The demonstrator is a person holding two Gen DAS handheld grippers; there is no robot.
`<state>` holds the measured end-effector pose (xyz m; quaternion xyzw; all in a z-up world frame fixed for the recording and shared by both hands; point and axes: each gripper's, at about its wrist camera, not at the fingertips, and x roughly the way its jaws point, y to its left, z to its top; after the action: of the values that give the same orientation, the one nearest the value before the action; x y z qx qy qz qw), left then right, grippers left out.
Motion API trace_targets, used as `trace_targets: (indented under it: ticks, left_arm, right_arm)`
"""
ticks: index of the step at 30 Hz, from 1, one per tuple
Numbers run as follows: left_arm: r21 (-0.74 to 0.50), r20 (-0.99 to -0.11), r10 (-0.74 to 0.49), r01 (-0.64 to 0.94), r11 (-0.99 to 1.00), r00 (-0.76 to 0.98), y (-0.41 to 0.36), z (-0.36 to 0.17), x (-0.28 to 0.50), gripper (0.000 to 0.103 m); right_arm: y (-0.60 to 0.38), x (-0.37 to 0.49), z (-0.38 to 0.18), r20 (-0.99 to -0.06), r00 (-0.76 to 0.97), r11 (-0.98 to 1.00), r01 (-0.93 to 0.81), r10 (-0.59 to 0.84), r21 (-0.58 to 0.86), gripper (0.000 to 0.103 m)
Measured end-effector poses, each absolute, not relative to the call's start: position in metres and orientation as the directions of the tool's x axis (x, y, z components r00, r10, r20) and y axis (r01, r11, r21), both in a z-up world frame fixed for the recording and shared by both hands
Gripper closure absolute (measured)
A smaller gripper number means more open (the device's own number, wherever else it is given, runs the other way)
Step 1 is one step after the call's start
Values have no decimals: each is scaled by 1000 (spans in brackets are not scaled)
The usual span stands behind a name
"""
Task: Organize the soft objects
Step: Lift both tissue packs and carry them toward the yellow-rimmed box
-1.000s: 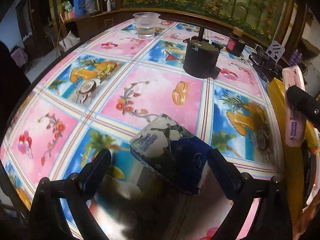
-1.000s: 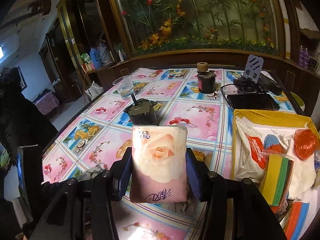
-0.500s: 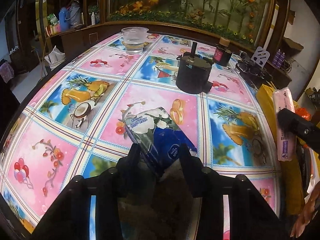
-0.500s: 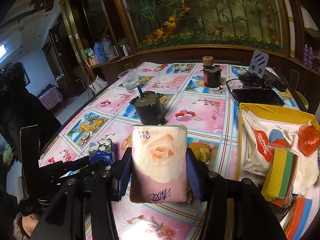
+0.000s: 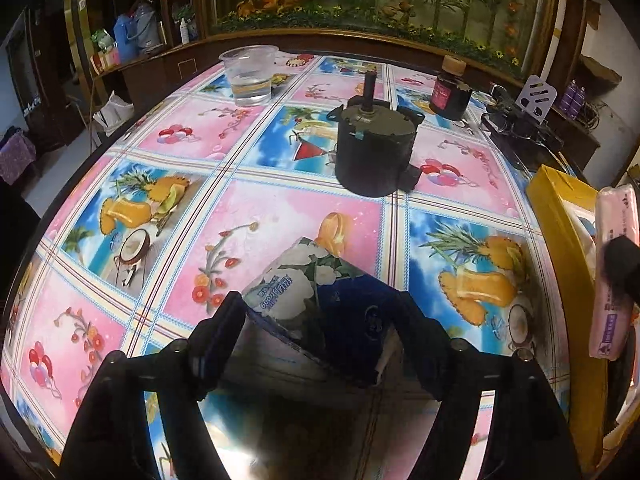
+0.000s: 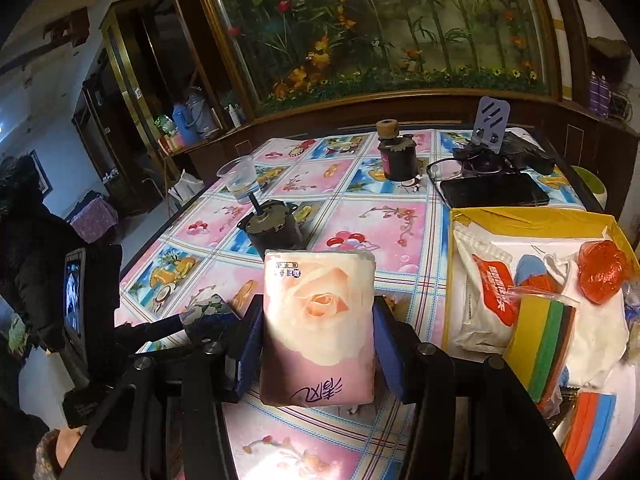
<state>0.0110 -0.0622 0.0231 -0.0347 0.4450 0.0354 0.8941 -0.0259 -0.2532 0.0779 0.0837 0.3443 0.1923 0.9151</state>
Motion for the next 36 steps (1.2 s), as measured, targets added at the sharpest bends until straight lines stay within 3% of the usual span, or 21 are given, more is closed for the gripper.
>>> trace_targets:
  ticks: [7,19,36]
  left_arm:
    - [8,-746,-18,36,999,666,-114,28,10,40]
    - [107,-576,-18,98,989,817,-155,52,-18,40]
    - [99,-564,-24,97,990,825,-153,54,-20,40]
  right_arm:
    - [-282,-26,83,-579,716,915,-237,391,325,47]
    - [-309,-24,85,-572,738,919,-171,358,355,47]
    - [-307,-19,79,-586,729,923,-166,353,348,47]
